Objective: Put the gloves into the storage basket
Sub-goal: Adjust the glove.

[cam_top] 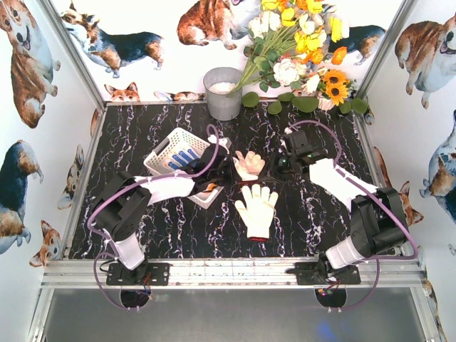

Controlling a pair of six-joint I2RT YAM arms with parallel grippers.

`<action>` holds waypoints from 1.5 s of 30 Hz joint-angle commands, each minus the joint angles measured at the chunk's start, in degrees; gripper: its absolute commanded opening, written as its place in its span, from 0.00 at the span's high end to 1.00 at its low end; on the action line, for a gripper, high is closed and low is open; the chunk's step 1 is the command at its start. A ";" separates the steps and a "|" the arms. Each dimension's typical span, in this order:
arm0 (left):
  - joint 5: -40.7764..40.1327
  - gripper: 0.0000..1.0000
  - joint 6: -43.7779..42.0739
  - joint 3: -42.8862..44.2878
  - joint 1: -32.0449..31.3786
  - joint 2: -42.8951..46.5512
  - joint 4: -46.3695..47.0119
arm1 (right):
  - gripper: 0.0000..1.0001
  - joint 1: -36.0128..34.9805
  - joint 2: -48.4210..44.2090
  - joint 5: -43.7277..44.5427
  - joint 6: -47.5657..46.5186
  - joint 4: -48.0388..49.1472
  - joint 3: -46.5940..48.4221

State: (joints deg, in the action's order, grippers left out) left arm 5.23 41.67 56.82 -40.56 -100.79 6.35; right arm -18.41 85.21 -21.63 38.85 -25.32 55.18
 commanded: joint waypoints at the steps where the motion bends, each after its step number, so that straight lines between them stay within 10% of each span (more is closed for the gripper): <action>1: -0.63 0.98 -3.42 -1.57 2.43 1.51 -4.18 | 1.00 0.15 -1.22 1.98 -1.84 -0.71 3.44; 21: 5.99 0.93 3.79 -3.90 -5.61 3.08 -1.55 | 1.00 -0.05 -17.36 7.46 -4.38 -14.32 -3.40; 32: 3.08 0.42 2.17 -9.40 -8.49 10.70 5.47 | 1.00 -0.21 -20.77 1.26 4.80 -6.05 -7.10; 45: -1.90 0.26 -9.40 -7.12 -12.35 11.99 0.10 | 1.00 -0.66 -23.02 -2.96 10.21 -0.88 -7.99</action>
State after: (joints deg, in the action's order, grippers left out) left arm 7.55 39.48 45.67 -50.33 -86.70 10.31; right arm -18.70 63.83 -22.50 47.13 -30.98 47.00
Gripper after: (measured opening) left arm 0.738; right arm 0.023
